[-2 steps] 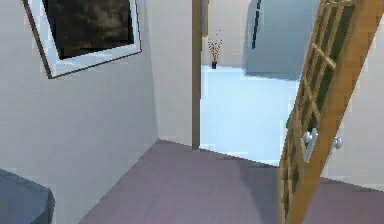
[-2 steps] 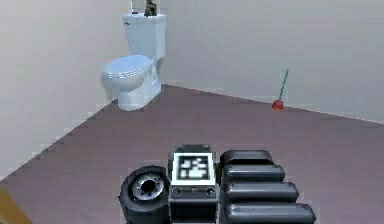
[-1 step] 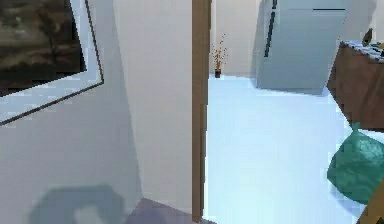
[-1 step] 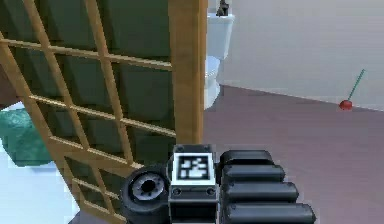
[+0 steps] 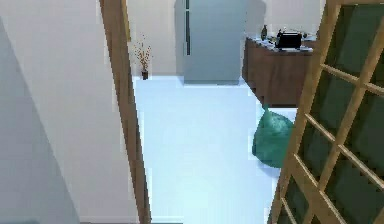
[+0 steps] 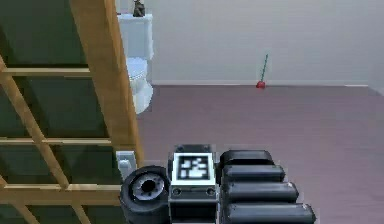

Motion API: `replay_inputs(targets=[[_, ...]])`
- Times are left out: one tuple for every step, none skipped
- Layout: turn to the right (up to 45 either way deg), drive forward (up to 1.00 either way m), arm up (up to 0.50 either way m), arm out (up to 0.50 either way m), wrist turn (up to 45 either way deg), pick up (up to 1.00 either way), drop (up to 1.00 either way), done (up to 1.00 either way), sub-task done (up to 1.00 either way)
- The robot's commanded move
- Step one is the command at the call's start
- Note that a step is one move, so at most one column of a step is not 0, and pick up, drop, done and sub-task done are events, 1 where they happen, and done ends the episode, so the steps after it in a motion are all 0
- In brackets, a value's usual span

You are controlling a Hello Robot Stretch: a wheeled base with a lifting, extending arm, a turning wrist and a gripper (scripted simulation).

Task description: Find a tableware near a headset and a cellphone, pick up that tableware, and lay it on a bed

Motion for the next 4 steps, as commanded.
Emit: replay_inputs(targets=[[0.0, 1.00, 0.00, 0.00, 0.0, 0.00, 0.00, 0.00, 0.00], [0.0, 0.35, 0.00, 0.00, 0.0, 0.00, 0.00, 0.00, 0.00], [-33.0, 0.00, 0.00, 0.00, 0.0, 0.00, 0.00, 0.00, 0.00], [0.0, 1.00, 0.00, 0.00, 0.0, 0.00, 0.00, 0.00, 0.00]])
